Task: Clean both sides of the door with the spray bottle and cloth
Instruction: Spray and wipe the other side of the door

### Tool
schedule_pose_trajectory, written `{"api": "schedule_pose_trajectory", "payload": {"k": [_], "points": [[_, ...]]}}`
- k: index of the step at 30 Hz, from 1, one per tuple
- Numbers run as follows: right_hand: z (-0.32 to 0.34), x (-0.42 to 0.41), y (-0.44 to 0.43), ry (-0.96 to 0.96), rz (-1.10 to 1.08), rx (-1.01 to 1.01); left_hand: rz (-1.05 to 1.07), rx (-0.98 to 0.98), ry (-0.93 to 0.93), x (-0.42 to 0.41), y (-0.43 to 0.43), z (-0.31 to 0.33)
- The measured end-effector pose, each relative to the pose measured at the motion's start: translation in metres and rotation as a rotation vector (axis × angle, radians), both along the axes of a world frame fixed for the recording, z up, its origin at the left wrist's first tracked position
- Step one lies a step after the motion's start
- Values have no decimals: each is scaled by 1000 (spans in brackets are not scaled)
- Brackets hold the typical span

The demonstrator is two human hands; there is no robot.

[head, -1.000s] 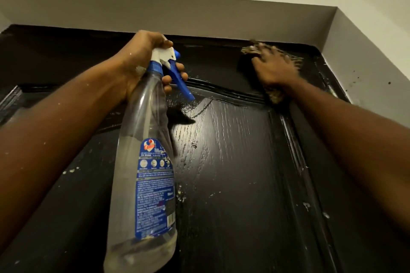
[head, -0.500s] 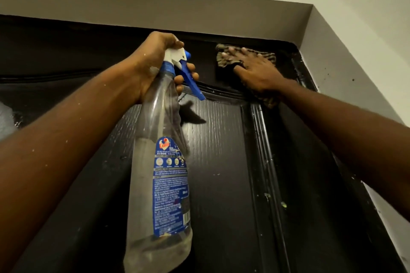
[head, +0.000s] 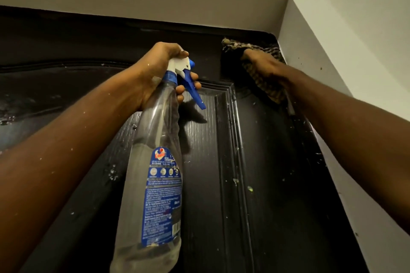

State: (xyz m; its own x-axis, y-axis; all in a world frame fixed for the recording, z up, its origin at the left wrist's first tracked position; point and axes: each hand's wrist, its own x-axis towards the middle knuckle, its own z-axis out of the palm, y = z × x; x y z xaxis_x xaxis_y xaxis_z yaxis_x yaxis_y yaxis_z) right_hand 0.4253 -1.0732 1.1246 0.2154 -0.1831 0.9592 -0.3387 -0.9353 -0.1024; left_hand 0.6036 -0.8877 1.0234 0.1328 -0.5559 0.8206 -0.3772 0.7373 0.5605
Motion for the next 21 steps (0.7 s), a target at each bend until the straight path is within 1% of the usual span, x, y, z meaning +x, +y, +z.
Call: {"api": "schedule_pose_trajectory", "payload": {"k": [2, 4, 6, 10, 14, 15, 16, 18, 19, 21], "points": [[-9, -8, 6, 22, 132, 45, -15, 53, -24, -11, -4, -6], [-17, -12, 10, 39, 196, 52, -36, 107, -40, -21, -8, -12], [-25, -15, 15, 6, 243, 83, -14, 145, -42, -32, -14, -20], [-38, -16, 22, -14, 267, 86, 64, 225, -64, -43, -23, -39], [-69, -11, 19, 52, 249, 111, 151, 218, -58, -37, -23, -59], [-75, -9, 16, 59, 195, 82, 158, 215, -54, -35, -23, -64], [-79, -5, 11, 76, 66, 20, 153, 212, -48, -32, -22, -68], [-94, 9, 0, 110, -264, -164, 116, 195, -9, -26, -22, -75], [-107, 17, -4, 92, -344, -243, 88, 187, 16, -24, -21, -79], [-146, 28, -7, 11, -385, -279, 27, 169, 47, -23, -18, -82]]}}
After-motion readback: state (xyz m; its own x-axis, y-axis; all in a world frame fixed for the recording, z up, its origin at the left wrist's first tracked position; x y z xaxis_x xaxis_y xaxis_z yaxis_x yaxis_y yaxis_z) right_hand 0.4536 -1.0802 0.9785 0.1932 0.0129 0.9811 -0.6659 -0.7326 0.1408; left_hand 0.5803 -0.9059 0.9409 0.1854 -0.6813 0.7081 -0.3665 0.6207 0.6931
